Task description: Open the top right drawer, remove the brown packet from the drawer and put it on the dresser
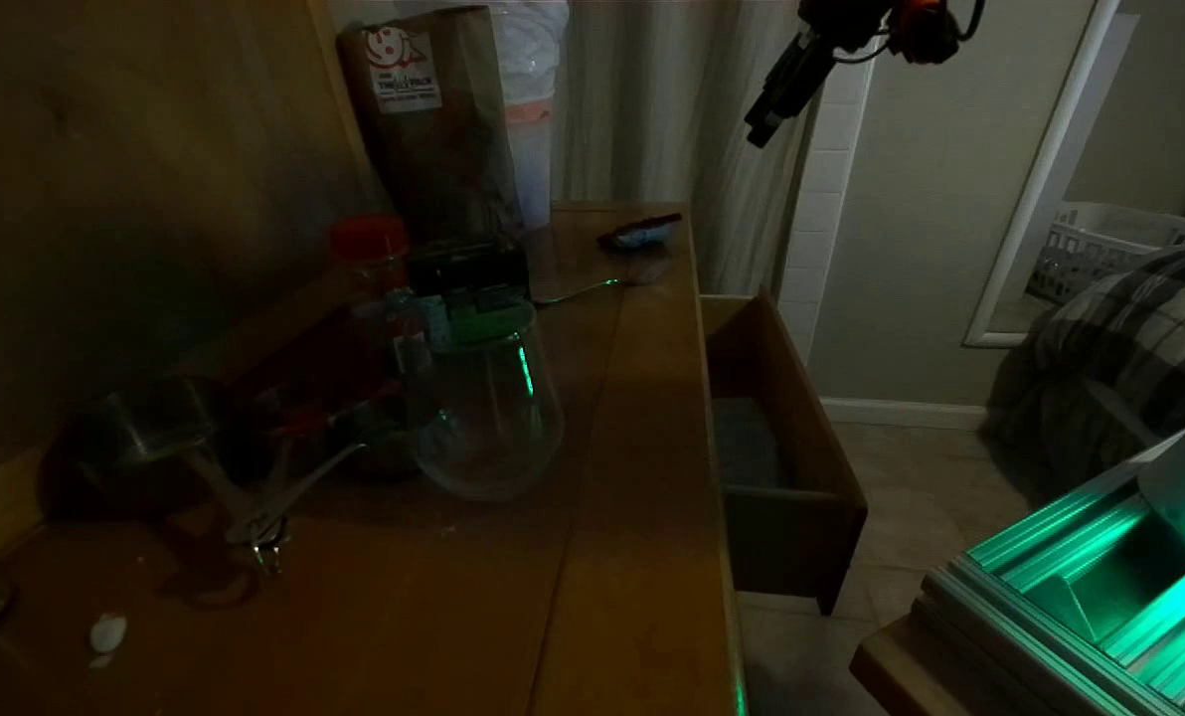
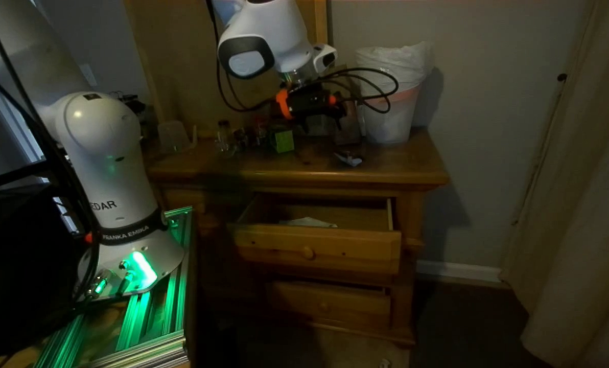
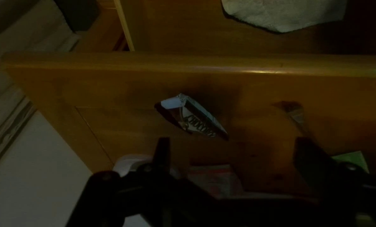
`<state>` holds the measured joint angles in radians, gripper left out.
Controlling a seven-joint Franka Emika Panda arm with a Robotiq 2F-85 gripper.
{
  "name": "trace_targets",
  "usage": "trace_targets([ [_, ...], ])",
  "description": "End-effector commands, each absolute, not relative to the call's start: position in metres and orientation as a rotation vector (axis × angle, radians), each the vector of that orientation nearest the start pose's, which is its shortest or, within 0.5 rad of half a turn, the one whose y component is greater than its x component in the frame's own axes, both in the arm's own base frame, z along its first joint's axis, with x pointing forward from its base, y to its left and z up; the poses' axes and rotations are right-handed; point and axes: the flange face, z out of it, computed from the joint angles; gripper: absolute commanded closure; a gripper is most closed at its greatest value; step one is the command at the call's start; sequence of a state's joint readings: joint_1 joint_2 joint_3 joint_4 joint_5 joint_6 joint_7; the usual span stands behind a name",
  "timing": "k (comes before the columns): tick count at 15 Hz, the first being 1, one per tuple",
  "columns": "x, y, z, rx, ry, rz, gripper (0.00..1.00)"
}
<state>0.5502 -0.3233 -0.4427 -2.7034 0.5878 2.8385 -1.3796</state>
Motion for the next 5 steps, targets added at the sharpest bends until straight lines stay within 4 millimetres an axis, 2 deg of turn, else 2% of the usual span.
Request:
trace_targets([
  [1,0.4224,0.0198,0.3617,-2.59,-1.315,-0.837,0.0],
  [5,0.4183,0.019,0.3639,-2.588,-1.303,-0.846,0.0],
])
